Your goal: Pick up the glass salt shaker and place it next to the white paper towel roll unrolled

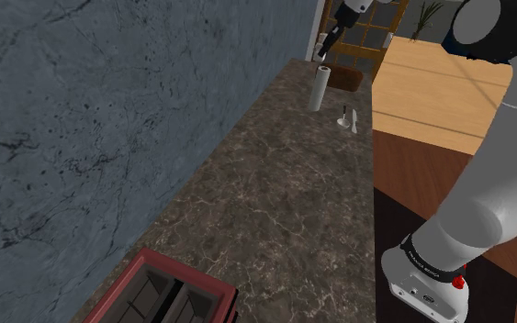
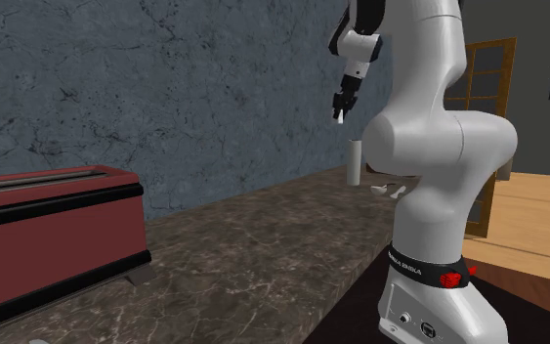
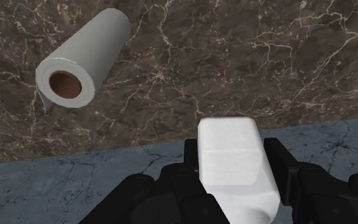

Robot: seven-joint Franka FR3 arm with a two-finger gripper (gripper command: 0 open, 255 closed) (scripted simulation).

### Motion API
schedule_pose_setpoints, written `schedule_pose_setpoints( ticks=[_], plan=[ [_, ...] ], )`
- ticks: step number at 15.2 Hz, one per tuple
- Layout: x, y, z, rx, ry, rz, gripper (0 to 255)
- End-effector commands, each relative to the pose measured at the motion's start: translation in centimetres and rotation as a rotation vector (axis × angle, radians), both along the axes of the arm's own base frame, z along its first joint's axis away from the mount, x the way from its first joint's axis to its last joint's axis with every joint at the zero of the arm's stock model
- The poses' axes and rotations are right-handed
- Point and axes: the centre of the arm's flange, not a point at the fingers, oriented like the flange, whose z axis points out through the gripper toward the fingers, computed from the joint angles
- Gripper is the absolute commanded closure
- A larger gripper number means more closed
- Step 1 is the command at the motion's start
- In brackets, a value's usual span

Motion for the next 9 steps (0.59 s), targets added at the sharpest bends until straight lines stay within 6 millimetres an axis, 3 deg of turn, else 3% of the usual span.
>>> schedule_pose_setpoints(
  ticks=[1,3,9],
  plan=[
    [1.1,-2.6,-0.3,0.000,0.000,0.003,255],
    [2.1,-4.9,-0.3,0.000,0.000,0.003,255],
    [2.1,-4.9,-3.5,0.000,0.000,0.003,255]
  ],
)
